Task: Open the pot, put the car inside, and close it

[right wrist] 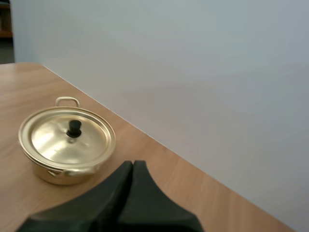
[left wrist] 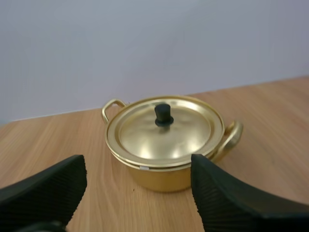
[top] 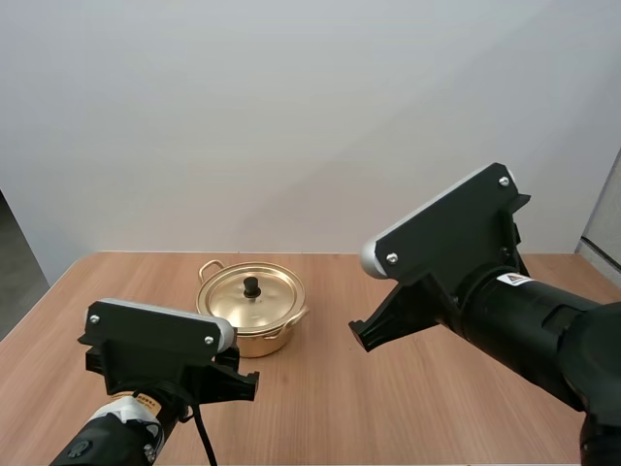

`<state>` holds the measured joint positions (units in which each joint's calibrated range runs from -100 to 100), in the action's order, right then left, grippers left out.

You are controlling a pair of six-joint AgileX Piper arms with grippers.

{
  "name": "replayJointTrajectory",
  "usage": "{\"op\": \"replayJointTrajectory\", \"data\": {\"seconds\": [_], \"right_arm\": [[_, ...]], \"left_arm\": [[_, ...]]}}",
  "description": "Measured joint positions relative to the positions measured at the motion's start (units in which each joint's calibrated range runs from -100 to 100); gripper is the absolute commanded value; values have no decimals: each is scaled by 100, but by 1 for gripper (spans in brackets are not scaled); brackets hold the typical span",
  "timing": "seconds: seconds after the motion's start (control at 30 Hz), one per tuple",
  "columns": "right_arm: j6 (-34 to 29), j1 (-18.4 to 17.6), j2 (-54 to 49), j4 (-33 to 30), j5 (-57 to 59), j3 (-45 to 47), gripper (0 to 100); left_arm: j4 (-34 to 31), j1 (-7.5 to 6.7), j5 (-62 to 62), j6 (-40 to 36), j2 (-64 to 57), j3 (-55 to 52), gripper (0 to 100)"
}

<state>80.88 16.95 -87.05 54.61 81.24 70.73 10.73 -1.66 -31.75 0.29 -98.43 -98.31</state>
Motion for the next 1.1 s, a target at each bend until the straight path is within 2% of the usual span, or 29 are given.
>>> {"op": "replayJointTrajectory", "data": {"seconds": [0.1,0.23,0.47,0.5,0.6,0.63,0.87,1.1], "right_arm": [[-466,0,12,-486,-839,0,0],[-1061,-63,12,-1197,-1860,138,0],[-2116,-454,12,-2371,-3763,752,0],[-2239,-521,12,-2518,-3957,841,0],[-2674,-832,-18,-2967,-4413,1152,0],[-2832,-952,-51,-3095,-4461,1256,0],[-3891,-1668,-835,-3598,-4760,2106,0],[-4592,-1746,-1295,-3899,-5781,2910,0]], "left_arm": [[-8,70,-56,-332,-157,0,100],[207,70,-199,-418,-157,-67,100],[237,70,52,-418,-157,-169,100],[237,70,27,-418,-157,-169,90],[237,70,27,-418,-157,-169,28],[237,70,27,-418,-157,-169,2],[227,70,27,-431,-157,-169,0],[227,70,89,-431,-157,-169,0]]}}
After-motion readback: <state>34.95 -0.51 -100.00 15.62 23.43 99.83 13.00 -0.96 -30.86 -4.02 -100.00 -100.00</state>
